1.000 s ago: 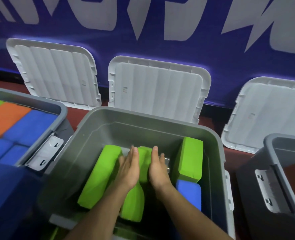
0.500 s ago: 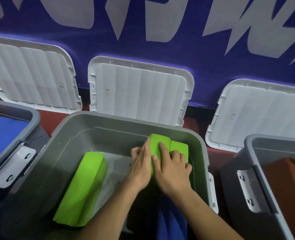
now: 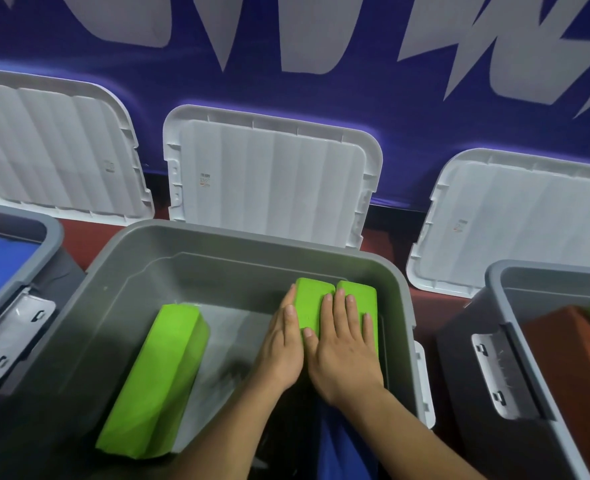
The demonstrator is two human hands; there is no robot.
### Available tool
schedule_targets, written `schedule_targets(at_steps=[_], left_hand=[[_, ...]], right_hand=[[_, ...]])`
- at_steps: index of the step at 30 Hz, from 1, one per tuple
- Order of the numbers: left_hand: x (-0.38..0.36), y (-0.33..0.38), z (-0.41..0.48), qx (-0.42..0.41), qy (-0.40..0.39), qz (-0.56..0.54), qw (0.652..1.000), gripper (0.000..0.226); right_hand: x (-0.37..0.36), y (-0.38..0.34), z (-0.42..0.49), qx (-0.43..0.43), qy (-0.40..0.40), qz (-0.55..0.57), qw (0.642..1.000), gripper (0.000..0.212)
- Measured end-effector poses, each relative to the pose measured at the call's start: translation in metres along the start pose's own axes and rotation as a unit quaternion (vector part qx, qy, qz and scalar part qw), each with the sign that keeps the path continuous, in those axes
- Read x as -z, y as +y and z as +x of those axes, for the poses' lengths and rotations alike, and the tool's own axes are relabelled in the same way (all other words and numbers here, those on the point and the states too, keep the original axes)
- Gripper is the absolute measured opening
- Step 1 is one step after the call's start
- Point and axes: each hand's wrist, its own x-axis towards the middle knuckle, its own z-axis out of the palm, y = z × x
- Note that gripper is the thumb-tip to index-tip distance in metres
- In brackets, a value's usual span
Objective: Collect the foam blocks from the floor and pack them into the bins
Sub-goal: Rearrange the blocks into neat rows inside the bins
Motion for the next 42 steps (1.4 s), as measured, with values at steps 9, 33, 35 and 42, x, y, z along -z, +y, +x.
schedule_targets(at_steps=[9, 33, 35, 42], left_hand=[[-0.006, 0.004, 0.003, 0.039, 0.005, 0.035, 0.999, 0.059], [0.154, -0.049, -0.026, 0.001, 0.170, 0.320, 0.932, 0.086], [0.162, -0.053, -0.029, 0.133, 0.149, 0.317, 0.927, 0.072], [0.160, -0.052, -0.027, 0.243, 0.135, 0.262, 0.924, 0.062]], right_hand=[[0.004, 0.005, -0.004, 0.001, -0.004, 0.010, 1.000, 0.090], [-0.033, -0.135, 0.003, 0.105, 0.093, 0.351, 0.926, 0.043], [-0.048, -0.149, 0.008, 0.015, -0.036, 0.414, 0.910, 0.047], [-0.085, -0.177, 0.020, -0.126, -0.207, 0.574, 0.782, 0.070]])
